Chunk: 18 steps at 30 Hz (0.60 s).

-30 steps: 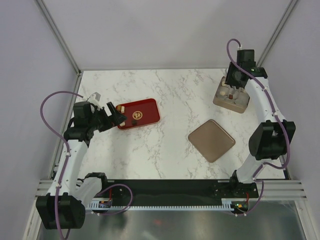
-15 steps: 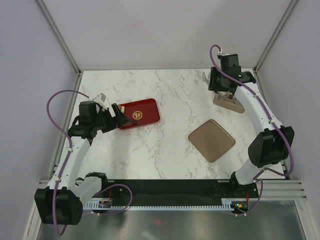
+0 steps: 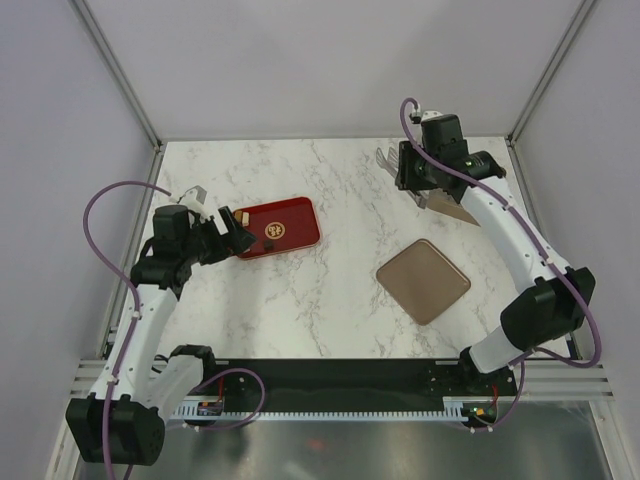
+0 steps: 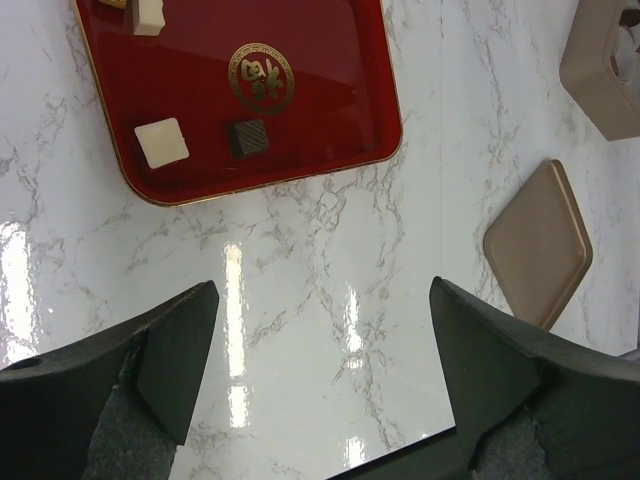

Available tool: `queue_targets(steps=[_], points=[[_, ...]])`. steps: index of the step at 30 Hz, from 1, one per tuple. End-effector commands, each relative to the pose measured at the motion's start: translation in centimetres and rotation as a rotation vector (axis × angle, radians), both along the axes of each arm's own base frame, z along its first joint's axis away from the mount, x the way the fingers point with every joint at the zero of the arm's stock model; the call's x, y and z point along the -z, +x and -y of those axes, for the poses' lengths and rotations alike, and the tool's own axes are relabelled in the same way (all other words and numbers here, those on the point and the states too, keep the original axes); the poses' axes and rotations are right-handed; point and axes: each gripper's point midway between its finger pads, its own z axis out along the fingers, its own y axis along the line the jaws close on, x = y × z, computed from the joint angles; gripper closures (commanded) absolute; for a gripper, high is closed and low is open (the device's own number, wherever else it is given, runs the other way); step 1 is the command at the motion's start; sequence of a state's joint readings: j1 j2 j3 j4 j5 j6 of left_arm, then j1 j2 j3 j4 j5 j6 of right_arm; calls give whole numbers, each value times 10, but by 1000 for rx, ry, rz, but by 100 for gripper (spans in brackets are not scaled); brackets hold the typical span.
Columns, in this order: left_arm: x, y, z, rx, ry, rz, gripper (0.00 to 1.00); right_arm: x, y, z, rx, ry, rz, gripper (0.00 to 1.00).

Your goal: Pack the chocolate

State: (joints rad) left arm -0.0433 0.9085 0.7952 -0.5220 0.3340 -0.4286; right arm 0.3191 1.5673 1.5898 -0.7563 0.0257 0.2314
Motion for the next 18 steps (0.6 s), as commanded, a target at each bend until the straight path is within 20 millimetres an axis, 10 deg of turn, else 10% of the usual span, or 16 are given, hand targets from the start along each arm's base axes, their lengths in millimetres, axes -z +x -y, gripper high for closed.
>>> queue_targets(steps=[1, 11, 18], points=[[-9, 7, -8, -17, 52, 48, 6, -2, -12, -26, -89, 8, 11, 52], [-11, 9, -35, -150, 142, 42, 6, 59, -49, -172, -402, -63, -55, 52], [-20, 4, -51, -243, 175, 61, 5, 67, -76, -226, -551, 9, -51, 51]])
